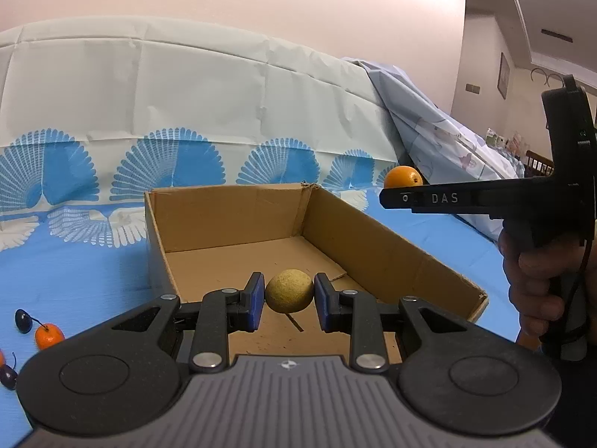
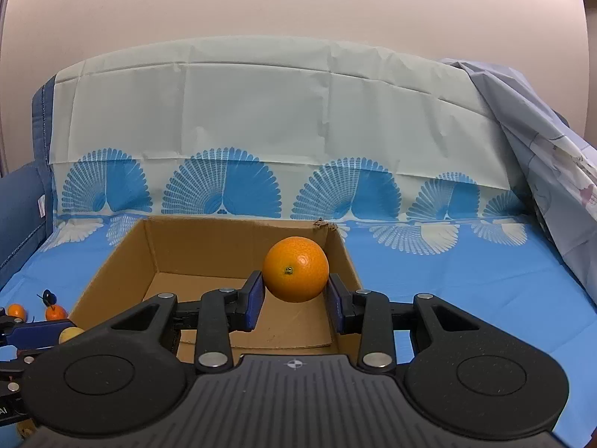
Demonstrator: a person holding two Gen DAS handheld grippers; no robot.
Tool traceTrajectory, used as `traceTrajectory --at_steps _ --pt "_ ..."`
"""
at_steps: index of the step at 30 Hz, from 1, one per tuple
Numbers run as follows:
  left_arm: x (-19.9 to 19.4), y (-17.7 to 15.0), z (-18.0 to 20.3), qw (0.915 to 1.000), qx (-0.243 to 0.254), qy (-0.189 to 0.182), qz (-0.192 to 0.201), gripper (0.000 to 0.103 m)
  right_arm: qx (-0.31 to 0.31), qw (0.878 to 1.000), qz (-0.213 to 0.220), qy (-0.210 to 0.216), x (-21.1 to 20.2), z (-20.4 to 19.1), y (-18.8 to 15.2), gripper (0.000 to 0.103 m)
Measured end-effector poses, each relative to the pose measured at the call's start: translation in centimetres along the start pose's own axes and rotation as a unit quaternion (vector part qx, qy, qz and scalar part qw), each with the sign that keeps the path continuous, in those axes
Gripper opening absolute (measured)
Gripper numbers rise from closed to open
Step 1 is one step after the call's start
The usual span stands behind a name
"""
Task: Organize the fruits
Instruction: 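Open both tools to drop the fruits into the box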
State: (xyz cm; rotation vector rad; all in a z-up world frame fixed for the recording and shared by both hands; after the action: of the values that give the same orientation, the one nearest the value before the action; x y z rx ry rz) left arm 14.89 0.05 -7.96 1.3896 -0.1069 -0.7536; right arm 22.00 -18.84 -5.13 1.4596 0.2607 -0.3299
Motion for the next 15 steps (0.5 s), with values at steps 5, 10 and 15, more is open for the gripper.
traceTrajectory --at_steps 5,10,15 --pt "0.15 -0.09 0.16 1.0 0.002 -0.003 -0.002 0.032 -0.006 1.0 0.001 0.001 -0.07 -0.17 -0.1 0.038" --pt "0.31 -0.1 0.04 1.0 0.004 -0.007 -0.004 0.032 -0.009 1.0 0.001 0.004 -0.06 -0.2 -0.12 0.038" --pt "0.34 -0.1 -0.09 1.0 0.004 -0.008 -0.003 0.032 -0.011 1.0 0.001 0.006 -0.09 -0.45 -0.16 0.038"
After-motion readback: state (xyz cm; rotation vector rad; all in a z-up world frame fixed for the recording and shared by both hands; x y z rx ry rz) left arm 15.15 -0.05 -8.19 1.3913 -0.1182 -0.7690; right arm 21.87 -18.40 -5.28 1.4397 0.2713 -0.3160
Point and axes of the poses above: each gripper's, at about its wrist camera, not at the fingertips, and x roughly the way its jaws point, z to its right, y to its top, the point moved 3 cm from there along x, roughly the way its jaws point, and after that the axes turned 15 degrees about -y, right-handed, at the moved point
